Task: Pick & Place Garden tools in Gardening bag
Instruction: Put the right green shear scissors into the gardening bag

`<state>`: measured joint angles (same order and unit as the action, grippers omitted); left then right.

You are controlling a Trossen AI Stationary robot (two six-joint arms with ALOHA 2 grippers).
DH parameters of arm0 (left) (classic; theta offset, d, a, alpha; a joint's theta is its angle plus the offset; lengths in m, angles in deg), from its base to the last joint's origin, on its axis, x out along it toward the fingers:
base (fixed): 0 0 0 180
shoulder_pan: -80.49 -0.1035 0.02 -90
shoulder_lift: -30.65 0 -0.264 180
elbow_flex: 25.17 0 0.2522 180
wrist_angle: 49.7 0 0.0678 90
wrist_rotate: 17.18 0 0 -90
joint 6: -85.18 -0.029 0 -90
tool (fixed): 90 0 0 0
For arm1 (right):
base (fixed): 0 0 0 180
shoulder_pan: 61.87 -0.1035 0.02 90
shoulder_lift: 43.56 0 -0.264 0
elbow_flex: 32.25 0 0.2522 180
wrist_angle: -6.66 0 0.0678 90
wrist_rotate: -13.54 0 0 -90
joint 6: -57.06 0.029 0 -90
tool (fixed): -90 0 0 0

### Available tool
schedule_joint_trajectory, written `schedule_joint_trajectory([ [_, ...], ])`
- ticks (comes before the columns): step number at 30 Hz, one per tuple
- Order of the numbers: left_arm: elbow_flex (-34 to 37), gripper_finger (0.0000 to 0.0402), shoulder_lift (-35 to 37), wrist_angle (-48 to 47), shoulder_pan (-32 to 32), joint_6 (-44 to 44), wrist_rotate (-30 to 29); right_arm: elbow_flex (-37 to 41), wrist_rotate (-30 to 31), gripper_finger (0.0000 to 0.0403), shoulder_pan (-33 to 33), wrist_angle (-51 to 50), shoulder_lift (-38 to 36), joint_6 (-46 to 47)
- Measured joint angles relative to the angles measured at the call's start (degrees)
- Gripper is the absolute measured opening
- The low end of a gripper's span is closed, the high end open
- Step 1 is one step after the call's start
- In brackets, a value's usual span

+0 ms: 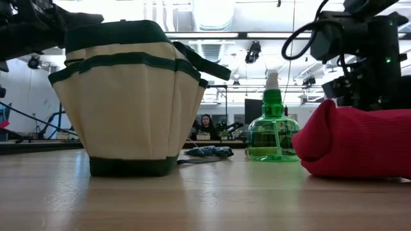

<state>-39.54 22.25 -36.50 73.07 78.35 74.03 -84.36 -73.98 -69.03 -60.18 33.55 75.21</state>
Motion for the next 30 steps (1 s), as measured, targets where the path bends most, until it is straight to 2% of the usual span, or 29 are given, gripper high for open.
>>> schedule_joint_trajectory([
  [8, 0.0, 0.001, 0.0, 0.0, 0.0, 0.3, 0.0, 0.2, -0.2, 0.0125, 0.0, 2.0, 5.4, -1.9],
  [14, 0.0, 0.001, 0.0, 0.0, 0.0, 0.8, 0.0, 0.2, 0.0, 0.0044, -0.1, 2.3, 6.0, -1.9],
  [23, 0.0, 0.001, 0.0, 0.0, 0.0, 1.2, 0.0, -0.6, 0.8, 0.0041, -0.1, 0.5, 1.3, 0.6],
  [30, 0.0, 0.001, 0.0, 0.0, 0.0, 1.5, 0.0, -6.9, 4.0, 0.0041, -0.1, -6.4, -6.5, 3.5],
])
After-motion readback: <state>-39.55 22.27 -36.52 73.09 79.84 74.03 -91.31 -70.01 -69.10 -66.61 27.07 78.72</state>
